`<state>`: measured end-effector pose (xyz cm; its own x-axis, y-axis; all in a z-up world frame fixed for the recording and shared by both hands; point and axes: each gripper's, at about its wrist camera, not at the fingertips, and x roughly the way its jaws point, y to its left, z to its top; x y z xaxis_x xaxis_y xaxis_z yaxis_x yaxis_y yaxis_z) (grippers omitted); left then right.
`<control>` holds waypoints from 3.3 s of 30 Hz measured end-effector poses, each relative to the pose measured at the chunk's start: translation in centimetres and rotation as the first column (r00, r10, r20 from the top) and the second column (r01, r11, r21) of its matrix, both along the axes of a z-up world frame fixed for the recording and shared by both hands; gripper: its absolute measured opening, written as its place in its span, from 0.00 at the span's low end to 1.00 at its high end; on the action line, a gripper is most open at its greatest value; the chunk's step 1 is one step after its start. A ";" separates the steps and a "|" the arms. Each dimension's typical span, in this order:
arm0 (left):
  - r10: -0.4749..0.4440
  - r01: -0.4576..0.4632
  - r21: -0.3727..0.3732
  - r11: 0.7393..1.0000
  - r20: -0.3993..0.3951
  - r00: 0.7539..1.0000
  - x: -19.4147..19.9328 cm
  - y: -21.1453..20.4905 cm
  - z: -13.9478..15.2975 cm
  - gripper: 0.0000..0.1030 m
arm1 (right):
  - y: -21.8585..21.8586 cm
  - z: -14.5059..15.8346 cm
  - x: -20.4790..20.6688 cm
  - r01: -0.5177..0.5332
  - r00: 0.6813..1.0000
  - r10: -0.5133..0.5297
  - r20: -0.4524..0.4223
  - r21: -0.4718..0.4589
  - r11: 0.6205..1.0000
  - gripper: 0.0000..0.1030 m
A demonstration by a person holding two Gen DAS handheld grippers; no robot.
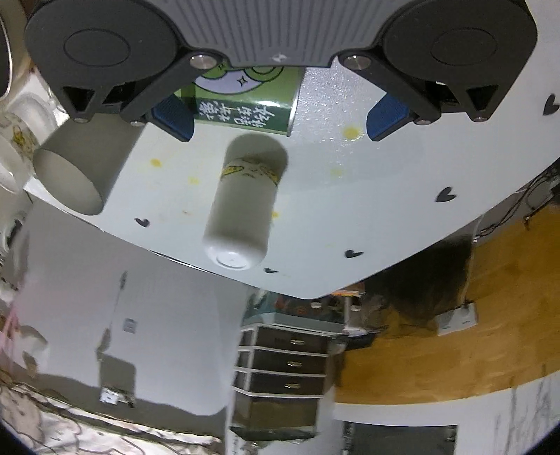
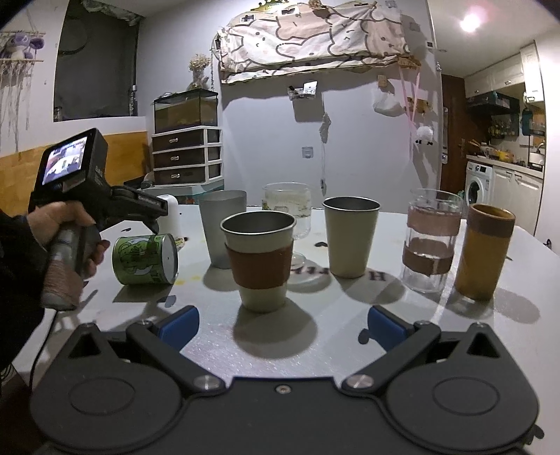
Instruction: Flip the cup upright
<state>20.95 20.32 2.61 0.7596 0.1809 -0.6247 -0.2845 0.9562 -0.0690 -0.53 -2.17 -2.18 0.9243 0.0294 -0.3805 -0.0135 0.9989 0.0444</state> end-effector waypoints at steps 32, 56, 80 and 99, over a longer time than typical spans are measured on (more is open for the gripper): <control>-0.120 0.103 -0.209 0.972 -0.069 0.990 -6.9 3.3 -1.1 1.00 | 0.4 -0.5 0.3 -0.034 0.999 0.034 -0.012 0.006 0.999 1.00; -0.362 0.337 -0.234 0.912 -0.072 0.929 -18.0 5.6 -4.4 0.98 | 4.8 0.9 9.8 -0.165 0.978 0.176 -0.115 0.097 0.982 1.00; -0.261 0.262 -0.086 0.961 0.026 0.965 -14.6 8.1 -5.0 0.97 | 7.6 -2.7 9.8 -0.170 0.935 0.192 -0.299 0.099 0.980 1.00; -0.478 0.460 -0.224 0.859 -0.029 0.878 -12.0 2.1 0.0 0.86 | 3.8 -2.1 6.9 -0.111 0.957 0.161 -0.240 0.212 0.971 1.00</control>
<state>8.93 22.40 2.61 0.6676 -0.3220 -0.6713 0.1808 0.9448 -0.2734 6.38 1.59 -4.23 0.7798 0.2449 -0.5761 -0.1114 0.9599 0.2572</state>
